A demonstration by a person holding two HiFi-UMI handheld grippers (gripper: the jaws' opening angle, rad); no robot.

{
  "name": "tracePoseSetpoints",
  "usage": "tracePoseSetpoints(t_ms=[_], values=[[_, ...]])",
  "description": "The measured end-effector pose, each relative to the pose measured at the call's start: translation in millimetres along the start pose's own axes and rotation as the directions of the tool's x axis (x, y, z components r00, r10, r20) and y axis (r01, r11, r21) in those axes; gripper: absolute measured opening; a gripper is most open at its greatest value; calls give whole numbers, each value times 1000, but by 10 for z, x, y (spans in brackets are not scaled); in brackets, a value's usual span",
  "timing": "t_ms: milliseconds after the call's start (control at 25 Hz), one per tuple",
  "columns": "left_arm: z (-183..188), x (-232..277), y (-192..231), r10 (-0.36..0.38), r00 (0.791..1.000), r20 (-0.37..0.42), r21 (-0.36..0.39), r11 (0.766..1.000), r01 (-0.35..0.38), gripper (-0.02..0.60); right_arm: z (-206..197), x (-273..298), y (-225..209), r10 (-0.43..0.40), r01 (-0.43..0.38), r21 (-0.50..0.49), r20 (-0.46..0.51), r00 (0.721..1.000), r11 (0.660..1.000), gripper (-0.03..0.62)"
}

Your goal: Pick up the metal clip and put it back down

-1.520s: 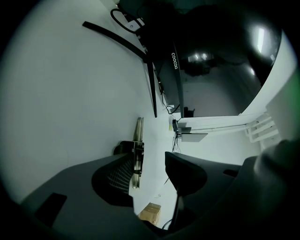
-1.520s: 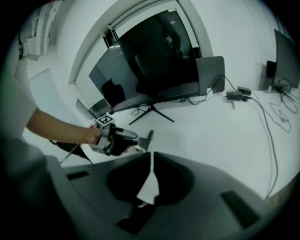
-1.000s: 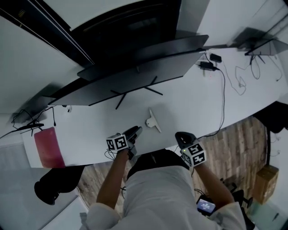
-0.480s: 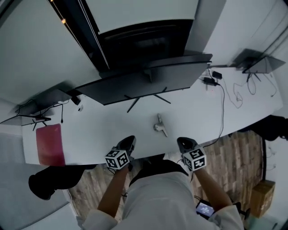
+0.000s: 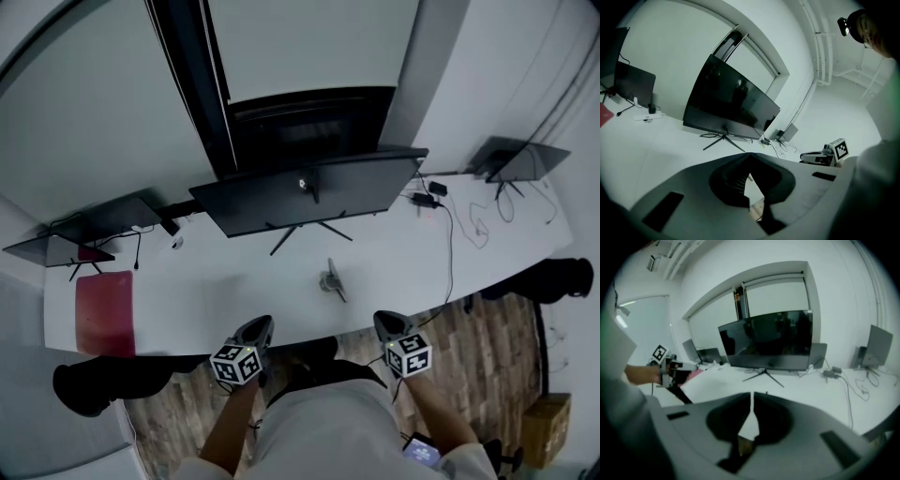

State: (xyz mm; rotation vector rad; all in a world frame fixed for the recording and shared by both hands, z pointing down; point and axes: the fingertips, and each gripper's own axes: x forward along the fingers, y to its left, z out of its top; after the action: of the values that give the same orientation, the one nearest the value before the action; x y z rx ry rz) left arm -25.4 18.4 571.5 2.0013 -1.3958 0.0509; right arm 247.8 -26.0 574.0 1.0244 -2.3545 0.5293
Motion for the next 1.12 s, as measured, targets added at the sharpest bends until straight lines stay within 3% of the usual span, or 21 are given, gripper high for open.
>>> tracePoseSetpoints(t_ms=[320, 600, 1120], values=[[-81, -355, -229, -22, 1000, 16, 61, 998, 21, 31, -140, -436, 217, -45, 45, 16, 39, 998, 999, 37], [-107, -591, -435, -47, 999, 7, 161, 986, 45, 31, -241, -758, 261, -77, 76, 22, 63, 995, 997, 37], [-59, -462, -855, -16, 998, 59, 177, 984, 6, 31, -64, -1000, -105, -56, 57, -5, 119, 991, 998, 37]])
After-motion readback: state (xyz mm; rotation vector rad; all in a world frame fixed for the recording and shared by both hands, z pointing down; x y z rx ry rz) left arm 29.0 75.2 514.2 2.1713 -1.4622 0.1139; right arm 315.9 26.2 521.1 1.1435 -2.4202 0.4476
